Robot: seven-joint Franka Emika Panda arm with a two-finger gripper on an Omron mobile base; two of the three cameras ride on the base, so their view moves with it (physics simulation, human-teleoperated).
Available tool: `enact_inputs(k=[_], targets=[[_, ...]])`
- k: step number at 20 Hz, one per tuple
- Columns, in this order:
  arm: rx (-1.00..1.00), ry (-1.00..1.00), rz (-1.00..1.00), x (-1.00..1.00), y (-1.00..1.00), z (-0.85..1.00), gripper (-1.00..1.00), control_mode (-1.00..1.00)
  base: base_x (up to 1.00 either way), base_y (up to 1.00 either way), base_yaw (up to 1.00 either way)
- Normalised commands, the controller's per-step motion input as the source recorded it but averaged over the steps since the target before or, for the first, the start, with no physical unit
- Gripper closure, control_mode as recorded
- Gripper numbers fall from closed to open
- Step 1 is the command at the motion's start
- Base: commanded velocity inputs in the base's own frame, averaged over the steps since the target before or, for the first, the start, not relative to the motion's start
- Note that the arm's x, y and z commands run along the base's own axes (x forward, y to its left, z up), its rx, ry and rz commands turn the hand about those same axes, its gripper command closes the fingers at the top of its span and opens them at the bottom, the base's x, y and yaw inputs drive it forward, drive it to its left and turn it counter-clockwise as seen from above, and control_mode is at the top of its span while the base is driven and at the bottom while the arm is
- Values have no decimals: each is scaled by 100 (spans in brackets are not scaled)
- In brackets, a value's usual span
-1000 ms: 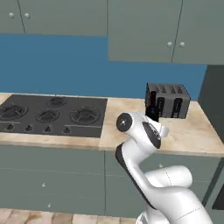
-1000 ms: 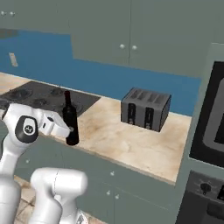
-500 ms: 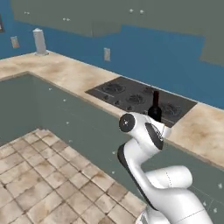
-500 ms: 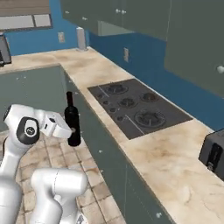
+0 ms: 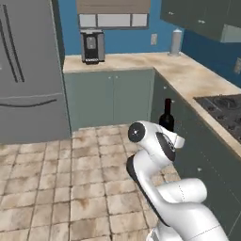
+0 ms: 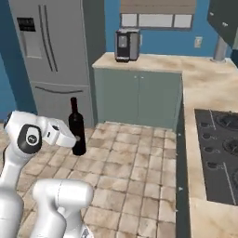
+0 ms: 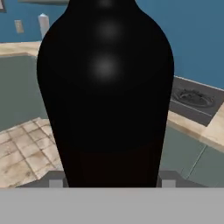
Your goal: There is a wine glass and glass cup on the dining counter. Place the wine bottle next to the wine glass and the juice bottle next to the glass cup.
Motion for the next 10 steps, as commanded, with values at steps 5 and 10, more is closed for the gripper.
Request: enact_inputs(k=[5, 10], targets=[[0, 0, 0, 0, 0, 0, 100, 100, -2, 0, 100], [0, 0, 0, 0, 0, 0, 100, 100, 1, 0, 100]])
